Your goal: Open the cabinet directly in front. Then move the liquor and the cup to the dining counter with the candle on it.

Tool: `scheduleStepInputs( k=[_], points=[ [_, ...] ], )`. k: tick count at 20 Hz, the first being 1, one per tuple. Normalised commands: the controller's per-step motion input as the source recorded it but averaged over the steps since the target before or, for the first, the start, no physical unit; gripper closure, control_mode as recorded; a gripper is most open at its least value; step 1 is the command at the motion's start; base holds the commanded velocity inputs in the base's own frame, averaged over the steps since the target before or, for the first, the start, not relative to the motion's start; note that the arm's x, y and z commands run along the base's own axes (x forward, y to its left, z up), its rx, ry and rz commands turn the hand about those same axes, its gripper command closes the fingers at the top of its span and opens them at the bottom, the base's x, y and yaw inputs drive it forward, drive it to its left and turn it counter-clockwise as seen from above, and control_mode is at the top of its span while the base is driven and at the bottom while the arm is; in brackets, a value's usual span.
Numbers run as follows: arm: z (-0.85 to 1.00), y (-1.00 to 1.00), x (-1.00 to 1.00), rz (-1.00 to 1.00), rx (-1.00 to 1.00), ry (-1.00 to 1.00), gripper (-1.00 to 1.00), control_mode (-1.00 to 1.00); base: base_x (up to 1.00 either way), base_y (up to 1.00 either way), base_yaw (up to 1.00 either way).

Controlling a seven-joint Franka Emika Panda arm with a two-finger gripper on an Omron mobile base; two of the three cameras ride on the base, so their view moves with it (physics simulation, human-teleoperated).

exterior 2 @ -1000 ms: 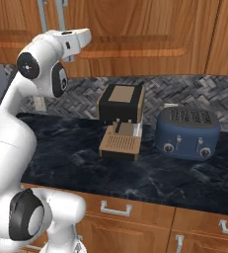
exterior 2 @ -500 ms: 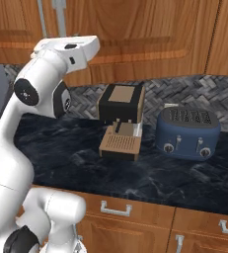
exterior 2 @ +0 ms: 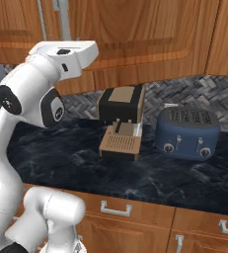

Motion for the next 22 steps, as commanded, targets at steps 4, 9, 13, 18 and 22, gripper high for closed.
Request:
scheduleStepInputs(
  k=[4, 9, 13, 18, 22],
  points=[
    [-0.05, 0.04, -1.00, 0.00, 0.00, -0.24, -1.00, -1.00, 0.00, 0.00, 0.00],
    [0.00, 0.19, -1.00, 0.00, 0.00, -0.21, -1.00, -1.00, 0.00, 0.00, 0.00],
    [0.00, 0.60, -0.82, -0.02, -0.02, -0.04, -1.00, -1.00, 0.00, 0.00, 0.00],
    [-0.16, 0.86, -0.13, -0.11, -0.09, 0.12, -1.00, -1.00, 0.00, 0.00, 0.00],
    [-0.21, 0.88, 0.08, -0.16, -0.12, 0.36, -1.00, -1.00, 0.00, 0.00, 0.00]
  ],
)
